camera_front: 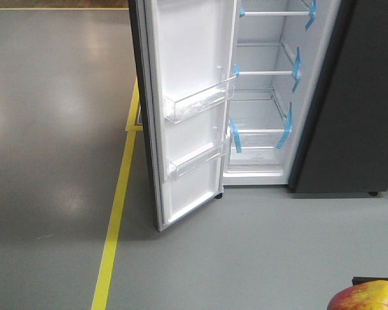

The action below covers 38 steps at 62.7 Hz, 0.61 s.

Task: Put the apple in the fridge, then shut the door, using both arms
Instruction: 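Drive the base up to the open refrigerator door, apple held in right gripper, then approach closer to the refrigerator door bins, keeping the apple held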

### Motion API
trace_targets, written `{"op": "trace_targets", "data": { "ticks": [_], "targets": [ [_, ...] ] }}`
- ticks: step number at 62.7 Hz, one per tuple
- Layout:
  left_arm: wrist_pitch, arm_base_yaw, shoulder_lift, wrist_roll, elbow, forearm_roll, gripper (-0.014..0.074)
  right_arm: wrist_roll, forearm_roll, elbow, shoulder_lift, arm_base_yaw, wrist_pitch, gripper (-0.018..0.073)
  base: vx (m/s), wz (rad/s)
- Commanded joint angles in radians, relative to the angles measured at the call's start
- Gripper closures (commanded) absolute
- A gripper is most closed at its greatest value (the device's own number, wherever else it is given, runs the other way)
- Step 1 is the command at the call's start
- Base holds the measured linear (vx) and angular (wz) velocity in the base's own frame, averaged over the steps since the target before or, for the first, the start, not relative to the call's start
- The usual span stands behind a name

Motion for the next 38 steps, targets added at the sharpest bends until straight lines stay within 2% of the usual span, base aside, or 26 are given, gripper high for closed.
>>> {"op": "trace_targets", "data": {
  "ticks": [1,38],
  "targets": [
    [-0.076,-0.002,-0.015,-0.01,0.021,-0.004,0.0603,-0.001,0.049,-0.027,0.007,0.0,-0.054,0.0148,0.21,0.0],
    [-0.076,-0.002,-0.015,-0.01,0.021,-0.004,0.0603,-0.001,0.049,-0.027,0.007,0.0,-0.054,0.0148,0.16,0.01]
  ]
}}
